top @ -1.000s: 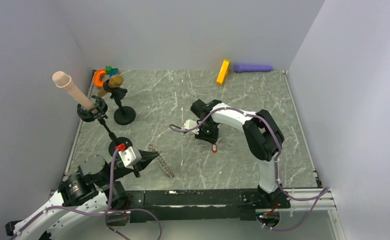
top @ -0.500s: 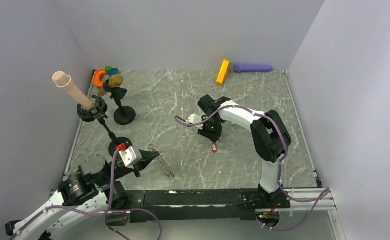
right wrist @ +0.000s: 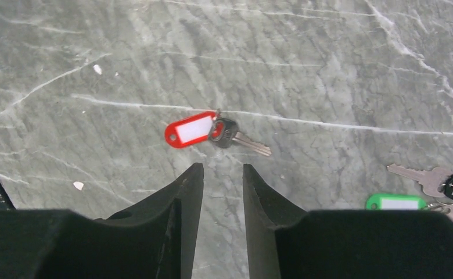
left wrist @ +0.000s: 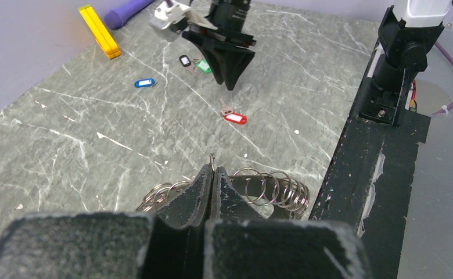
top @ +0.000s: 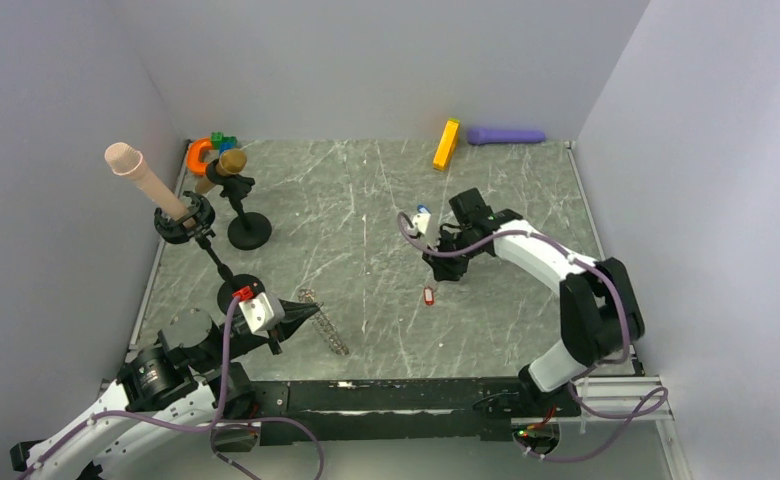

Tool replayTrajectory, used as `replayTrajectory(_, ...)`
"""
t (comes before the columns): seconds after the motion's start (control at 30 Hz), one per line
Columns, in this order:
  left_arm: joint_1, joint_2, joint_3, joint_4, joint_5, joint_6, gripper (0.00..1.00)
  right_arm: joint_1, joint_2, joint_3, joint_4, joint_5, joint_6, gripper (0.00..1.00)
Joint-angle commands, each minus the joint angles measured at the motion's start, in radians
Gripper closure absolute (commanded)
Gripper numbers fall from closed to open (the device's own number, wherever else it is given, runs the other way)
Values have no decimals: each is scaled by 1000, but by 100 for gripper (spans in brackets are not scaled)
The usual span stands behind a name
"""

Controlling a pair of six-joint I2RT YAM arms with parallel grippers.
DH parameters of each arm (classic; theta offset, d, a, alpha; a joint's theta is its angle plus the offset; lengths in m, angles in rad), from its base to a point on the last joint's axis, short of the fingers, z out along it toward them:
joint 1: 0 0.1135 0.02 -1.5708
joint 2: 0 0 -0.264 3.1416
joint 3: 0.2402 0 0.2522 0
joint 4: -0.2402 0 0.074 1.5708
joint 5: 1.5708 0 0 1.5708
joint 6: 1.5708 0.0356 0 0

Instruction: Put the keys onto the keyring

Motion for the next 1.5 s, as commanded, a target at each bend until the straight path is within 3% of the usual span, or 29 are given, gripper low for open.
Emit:
replayTrajectory(0.0,3,-3,7,72,-4,-8,100,-7,-109,-131,200,-140,-97,64)
replayTrajectory(0.37,3,-5,6,74,-4,-12,100,-11,-73,-201,323,-127,-71,62)
replayTrajectory(1.47,3,-12,3,72,-8,-13,100,14,3,-256,405,-80,-60,64)
